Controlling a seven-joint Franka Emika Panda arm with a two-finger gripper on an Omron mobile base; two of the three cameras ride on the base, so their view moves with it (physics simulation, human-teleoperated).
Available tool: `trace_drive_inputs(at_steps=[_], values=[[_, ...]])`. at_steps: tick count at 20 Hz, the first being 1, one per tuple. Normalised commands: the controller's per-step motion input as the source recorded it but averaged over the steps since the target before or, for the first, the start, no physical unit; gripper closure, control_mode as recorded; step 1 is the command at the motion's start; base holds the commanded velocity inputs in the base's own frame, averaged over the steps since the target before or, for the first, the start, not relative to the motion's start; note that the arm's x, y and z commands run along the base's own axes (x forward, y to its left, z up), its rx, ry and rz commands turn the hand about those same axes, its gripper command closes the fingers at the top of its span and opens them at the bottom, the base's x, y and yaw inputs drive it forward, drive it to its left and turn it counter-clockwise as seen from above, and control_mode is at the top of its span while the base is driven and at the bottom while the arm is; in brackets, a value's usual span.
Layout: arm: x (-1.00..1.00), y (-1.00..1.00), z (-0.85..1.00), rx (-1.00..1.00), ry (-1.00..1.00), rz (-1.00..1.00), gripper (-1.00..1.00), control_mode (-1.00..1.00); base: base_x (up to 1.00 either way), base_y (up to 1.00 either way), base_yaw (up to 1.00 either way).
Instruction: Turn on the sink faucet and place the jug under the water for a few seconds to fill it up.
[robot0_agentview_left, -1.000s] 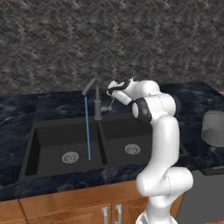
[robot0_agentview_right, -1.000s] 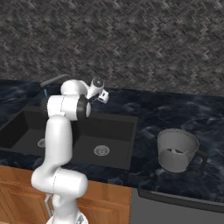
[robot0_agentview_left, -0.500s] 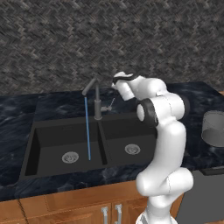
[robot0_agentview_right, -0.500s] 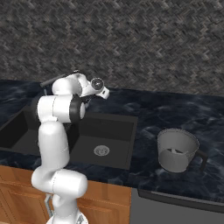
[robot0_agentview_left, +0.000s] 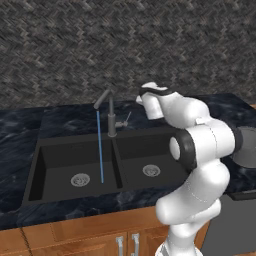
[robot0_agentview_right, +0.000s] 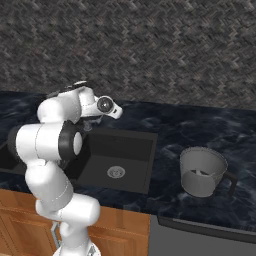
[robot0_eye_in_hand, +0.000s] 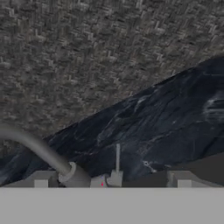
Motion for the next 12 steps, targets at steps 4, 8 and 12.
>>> trace_drive_inputs(at_steps=[4,8,12], values=[[-1.00,-0.32,0.84,-0.02,0.09,-0.07,-1.00,-1.00,0.00,0.00,0.00],[-1.00,-0.39,0.94,-0.07,0.16,-0.11,-1.00,-1.00,0.00,0.00,0.00],[-0.98,-0.35,0.99,-0.11,0.22,-0.14,-1.00,-1.00,0.00,0.00,0.00]])
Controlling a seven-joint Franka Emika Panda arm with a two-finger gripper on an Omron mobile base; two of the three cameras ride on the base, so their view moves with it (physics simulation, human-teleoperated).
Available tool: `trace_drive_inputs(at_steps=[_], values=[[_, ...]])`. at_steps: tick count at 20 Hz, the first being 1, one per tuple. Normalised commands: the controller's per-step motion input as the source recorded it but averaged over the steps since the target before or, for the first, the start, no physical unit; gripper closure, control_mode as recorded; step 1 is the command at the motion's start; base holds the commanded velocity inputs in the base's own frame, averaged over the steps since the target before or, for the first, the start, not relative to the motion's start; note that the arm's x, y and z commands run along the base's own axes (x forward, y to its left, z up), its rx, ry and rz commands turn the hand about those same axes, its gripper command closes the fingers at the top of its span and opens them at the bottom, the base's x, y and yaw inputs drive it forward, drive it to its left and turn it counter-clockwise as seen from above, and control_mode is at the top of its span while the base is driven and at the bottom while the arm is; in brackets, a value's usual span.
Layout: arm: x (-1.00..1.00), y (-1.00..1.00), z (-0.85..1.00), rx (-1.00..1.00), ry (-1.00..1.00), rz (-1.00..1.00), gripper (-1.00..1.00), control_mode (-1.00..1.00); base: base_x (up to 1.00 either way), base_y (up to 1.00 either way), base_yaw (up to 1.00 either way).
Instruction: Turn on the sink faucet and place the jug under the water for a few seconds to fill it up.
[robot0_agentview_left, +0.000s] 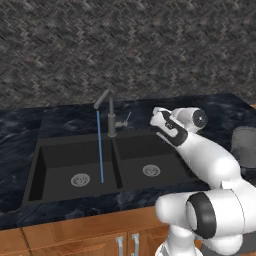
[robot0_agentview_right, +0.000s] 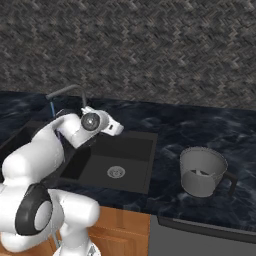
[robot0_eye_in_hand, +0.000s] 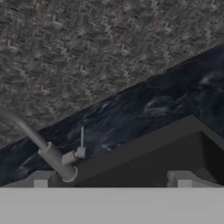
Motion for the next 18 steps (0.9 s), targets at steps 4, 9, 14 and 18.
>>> trace_drive_inputs(at_steps=[4,9,14,18], values=[[-0.86,-0.29,1.00,-0.15,0.26,-0.12,-1.00,-1.00,0.00,0.00,0.00],[-0.66,-0.08,1.00,-0.14,0.41,-0.12,-1.00,-1.00,0.00,0.00,0.00],[-0.53,0.00,0.27,-0.07,0.25,-0.09,-1.00,-1.00,0.00,0.00,0.00],[-0.06,0.00,0.00,0.03,0.00,0.00,-1.00,-1.00,0.00,0.00,0.00]])
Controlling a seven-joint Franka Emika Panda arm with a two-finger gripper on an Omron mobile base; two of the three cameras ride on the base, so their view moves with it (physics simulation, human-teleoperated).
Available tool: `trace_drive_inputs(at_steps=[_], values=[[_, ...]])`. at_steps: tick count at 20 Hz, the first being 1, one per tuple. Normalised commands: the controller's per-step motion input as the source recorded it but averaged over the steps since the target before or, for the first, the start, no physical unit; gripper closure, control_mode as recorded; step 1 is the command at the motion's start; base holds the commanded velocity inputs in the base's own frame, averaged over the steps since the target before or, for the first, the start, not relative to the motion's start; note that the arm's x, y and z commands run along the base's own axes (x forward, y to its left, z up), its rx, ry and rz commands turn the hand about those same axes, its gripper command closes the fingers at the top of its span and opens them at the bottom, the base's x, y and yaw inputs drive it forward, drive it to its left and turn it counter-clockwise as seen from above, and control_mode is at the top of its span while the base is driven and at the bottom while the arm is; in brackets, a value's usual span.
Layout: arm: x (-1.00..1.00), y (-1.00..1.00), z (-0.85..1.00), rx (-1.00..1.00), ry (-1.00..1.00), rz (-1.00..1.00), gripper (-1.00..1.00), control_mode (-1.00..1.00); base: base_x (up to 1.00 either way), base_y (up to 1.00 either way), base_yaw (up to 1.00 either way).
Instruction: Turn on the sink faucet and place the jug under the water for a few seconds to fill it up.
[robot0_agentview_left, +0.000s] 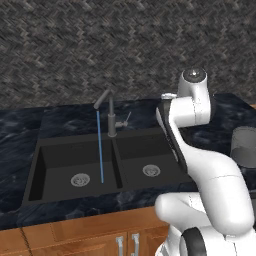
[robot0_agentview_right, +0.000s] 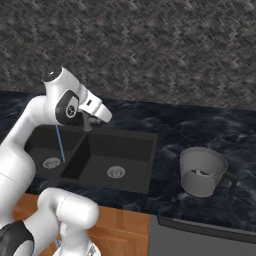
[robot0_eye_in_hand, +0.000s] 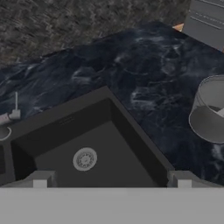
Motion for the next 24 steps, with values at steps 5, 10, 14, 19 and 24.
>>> trace_drive_inputs(at_steps=[5,10,14,19,24], values=[[-0.14,-0.03,-0.13,0.05,0.03,0.00,-1.00,-1.00,0.00,0.00,0.00],[-0.55,-0.13,-0.31,0.09,0.03,0.00,-1.00,-1.00,0.00,0.00,0.00],[-0.28,0.00,-0.02,0.04,-0.10,0.00,-1.00,-1.00,0.00,0.00,0.00],[0.00,0.00,0.00,0.00,-0.02,0.00,-1.00,-1.00,0.00,0.00,0.00],[0.00,0.00,0.00,0.00,0.00,0.00,-1.00,-1.00,0.00,0.00,0.00]])
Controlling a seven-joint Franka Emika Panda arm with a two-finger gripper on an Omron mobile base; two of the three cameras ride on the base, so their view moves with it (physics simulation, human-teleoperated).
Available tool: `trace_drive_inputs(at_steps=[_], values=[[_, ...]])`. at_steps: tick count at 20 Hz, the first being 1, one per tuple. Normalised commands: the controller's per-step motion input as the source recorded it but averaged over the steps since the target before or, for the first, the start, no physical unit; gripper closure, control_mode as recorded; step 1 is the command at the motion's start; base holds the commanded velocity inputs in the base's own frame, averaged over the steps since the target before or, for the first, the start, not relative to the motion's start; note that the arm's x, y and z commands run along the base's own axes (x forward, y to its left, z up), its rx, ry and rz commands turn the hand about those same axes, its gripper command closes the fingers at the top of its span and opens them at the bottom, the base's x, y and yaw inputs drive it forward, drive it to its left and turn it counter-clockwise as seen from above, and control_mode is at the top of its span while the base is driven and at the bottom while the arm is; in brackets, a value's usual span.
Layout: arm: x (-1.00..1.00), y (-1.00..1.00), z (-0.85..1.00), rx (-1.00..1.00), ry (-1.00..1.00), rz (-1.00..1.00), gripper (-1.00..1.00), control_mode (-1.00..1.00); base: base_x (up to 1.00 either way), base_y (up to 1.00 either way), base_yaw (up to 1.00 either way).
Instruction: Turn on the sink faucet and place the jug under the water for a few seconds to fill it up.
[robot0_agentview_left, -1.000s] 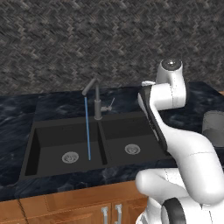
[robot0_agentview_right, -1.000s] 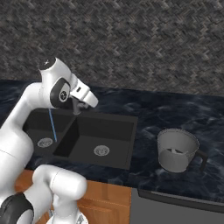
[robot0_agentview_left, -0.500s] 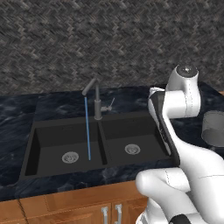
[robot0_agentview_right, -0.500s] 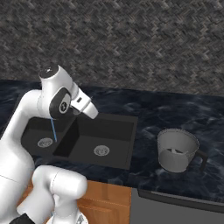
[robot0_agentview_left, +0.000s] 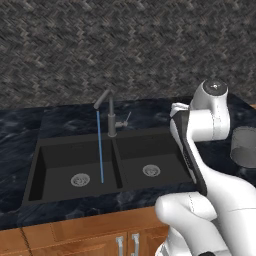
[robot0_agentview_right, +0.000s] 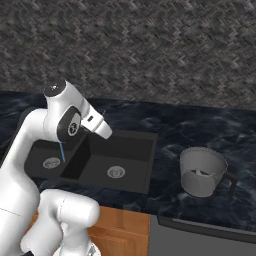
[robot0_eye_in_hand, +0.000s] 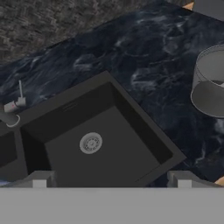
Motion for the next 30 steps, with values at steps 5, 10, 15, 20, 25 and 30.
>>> trace_drive_inputs(at_steps=[5,10,15,20,25,30], values=[[-0.18,-0.01,0.00,0.00,0.00,0.00,-1.00,-1.00,0.00,0.00,0.00],[-0.59,-0.14,-0.01,0.00,0.00,0.00,-1.00,-1.00,0.00,0.00,0.00],[-0.47,-0.47,0.00,0.01,0.00,0.00,-1.00,-1.00,0.00,0.00,0.00],[-0.16,-0.65,0.00,0.04,0.00,-0.01,-1.00,-1.00,0.00,0.00,0.00],[0.00,-0.18,0.00,0.01,0.00,0.00,-1.00,-1.00,0.00,0.00,0.00],[0.00,0.21,0.00,0.00,0.00,0.00,-1.00,-1.00,0.00,0.00,0.00]])
